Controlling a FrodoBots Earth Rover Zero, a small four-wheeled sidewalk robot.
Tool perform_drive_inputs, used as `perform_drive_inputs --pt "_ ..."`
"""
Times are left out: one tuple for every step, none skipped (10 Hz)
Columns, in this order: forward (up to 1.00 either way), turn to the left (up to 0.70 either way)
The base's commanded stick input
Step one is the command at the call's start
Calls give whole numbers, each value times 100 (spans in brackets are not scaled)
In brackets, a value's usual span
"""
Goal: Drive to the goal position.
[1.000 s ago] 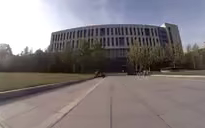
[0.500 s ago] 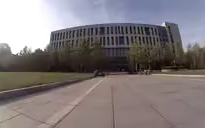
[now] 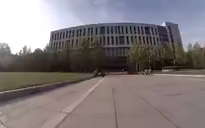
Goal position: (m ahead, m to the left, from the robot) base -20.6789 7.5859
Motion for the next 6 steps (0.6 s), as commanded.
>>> perform_drive_inputs --pt "70 0" --pt "70 0" --pt "70 0" --pt "70 0" --pt "70 0" --pt "70 0"
